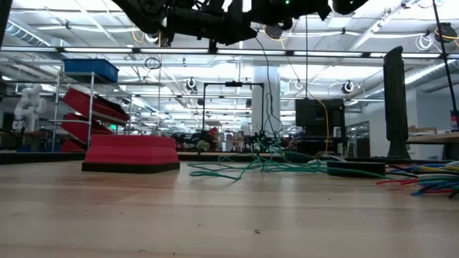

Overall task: Coiling cords
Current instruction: Coil the green wire cable on the spool

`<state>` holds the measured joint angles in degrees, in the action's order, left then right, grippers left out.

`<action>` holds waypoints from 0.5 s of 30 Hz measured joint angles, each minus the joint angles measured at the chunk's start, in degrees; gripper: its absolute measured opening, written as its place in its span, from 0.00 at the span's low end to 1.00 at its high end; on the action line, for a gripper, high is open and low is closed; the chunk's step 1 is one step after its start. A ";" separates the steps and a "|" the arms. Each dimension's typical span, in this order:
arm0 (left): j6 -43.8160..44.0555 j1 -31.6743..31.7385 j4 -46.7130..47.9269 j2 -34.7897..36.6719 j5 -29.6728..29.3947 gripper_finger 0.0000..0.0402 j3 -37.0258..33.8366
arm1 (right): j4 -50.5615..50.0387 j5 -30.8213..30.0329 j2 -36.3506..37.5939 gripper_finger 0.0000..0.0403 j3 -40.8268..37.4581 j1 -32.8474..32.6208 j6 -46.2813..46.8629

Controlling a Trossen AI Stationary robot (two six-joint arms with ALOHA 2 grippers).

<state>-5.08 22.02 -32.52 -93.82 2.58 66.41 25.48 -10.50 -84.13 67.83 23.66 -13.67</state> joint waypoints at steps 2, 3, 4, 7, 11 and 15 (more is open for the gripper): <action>0.04 0.30 -0.20 0.00 1.18 0.02 0.00 | -0.19 0.80 0.99 0.00 0.00 -0.02 0.17; 0.06 0.47 -0.29 0.00 1.67 0.02 0.00 | -0.20 1.52 1.41 0.00 0.00 -0.02 0.37; 0.05 0.56 -0.27 0.02 1.99 0.02 0.00 | -0.35 2.17 1.84 0.00 0.00 -0.02 0.84; -0.25 0.77 -0.32 0.02 3.29 0.02 0.00 | -1.61 3.41 3.17 0.00 -0.02 -0.08 1.39; -0.30 1.18 -0.66 0.02 6.32 0.02 0.00 | -3.71 4.59 4.82 0.00 -0.02 -0.17 2.27; -0.45 1.34 -0.64 0.02 7.50 0.02 0.00 | -4.80 6.55 5.53 0.00 -0.02 -0.45 3.43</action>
<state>-5.53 23.36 -33.16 -93.80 10.07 66.41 20.68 -3.95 -78.60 67.81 23.21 -10.24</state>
